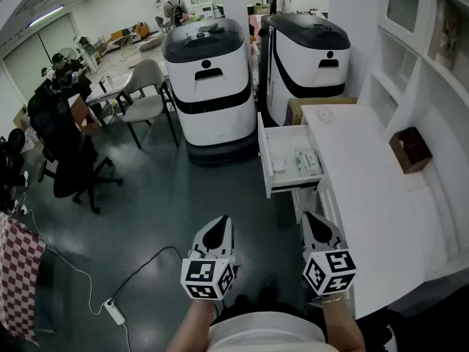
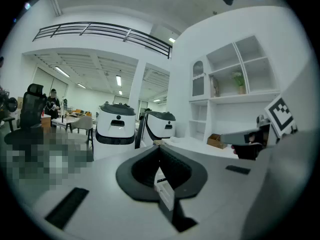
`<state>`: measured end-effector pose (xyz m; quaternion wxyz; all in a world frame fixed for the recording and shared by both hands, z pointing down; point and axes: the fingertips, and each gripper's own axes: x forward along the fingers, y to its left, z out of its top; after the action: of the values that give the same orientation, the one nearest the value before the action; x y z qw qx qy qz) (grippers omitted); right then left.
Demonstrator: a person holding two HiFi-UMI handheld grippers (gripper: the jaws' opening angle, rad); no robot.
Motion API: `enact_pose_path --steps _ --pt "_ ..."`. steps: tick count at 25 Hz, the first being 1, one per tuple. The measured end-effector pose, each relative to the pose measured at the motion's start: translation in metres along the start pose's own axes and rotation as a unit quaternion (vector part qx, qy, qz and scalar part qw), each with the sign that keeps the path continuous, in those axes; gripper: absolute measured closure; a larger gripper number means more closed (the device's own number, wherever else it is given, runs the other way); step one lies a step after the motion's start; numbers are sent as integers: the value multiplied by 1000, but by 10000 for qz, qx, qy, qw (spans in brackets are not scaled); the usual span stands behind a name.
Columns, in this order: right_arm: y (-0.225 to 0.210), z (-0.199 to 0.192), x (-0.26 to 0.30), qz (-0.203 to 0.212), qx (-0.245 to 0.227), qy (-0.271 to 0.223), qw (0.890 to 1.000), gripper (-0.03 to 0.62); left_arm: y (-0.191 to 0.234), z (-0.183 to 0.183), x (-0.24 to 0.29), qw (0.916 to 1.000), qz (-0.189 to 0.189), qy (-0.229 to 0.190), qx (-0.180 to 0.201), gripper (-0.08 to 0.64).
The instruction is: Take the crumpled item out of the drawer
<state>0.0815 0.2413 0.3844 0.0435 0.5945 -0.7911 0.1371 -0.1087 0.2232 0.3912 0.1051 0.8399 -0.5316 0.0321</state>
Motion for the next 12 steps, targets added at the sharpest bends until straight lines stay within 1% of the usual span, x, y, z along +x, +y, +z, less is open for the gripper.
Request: enact_pose_path --steps 6,12 --pt "-6 -2 2 24 38 25 10000 591 -5 -2 4 10000 23 32 14 566" --pt "-12 4 4 234 251 -168 9993 591 -13 -2 11 10000 77 28 53 566"
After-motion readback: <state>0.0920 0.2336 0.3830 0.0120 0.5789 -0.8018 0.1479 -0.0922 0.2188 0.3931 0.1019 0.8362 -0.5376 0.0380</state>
